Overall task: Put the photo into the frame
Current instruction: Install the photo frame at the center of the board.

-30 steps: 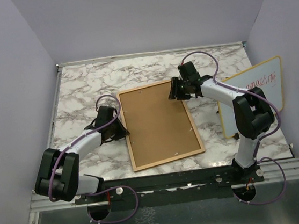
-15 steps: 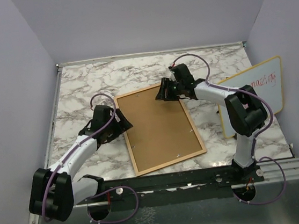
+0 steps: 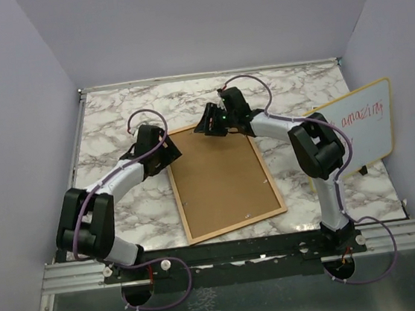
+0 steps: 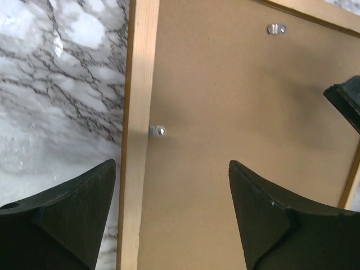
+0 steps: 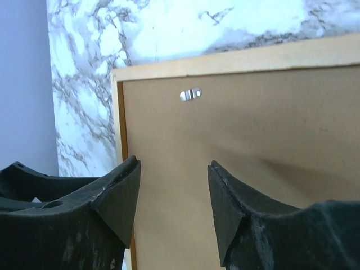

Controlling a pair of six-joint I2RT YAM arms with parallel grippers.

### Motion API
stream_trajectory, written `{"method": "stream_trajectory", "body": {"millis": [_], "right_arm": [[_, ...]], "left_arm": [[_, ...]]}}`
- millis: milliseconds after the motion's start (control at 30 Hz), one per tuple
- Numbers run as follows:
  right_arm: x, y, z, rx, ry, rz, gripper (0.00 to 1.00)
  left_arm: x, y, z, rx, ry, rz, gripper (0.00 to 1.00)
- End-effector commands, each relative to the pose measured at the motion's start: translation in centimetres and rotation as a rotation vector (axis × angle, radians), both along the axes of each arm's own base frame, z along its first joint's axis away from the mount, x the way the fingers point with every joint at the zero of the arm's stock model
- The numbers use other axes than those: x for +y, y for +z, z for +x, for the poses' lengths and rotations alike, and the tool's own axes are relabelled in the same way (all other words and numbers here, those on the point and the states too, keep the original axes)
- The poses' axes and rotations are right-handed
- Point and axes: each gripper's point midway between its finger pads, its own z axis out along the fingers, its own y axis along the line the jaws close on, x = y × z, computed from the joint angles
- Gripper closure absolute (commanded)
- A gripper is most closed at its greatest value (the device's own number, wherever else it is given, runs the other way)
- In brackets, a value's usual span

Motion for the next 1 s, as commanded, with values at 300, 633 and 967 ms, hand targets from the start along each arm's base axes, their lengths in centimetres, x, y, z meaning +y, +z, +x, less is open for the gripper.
{"method": "stream_trajectory", "body": {"millis": [300, 633, 967], "right_arm": [[3.9, -3.1, 2.1, 0.017, -0.005, 0.051, 0.47], [4.5, -5.3, 3.1, 0.009, 0.0, 0.032, 0.49], [5.2, -6.5, 3.2, 0.014, 0.009, 0.02, 0.5]], "left_arm": [[1.5, -4.2, 3.6, 0.095, 0.056, 0.017, 0.49], [1.8, -6.0, 2.3, 0.146, 0.043, 0.02, 0.72], [0.9, -7.3, 1.5, 0.186, 0.0, -0.015, 0.74]]}}
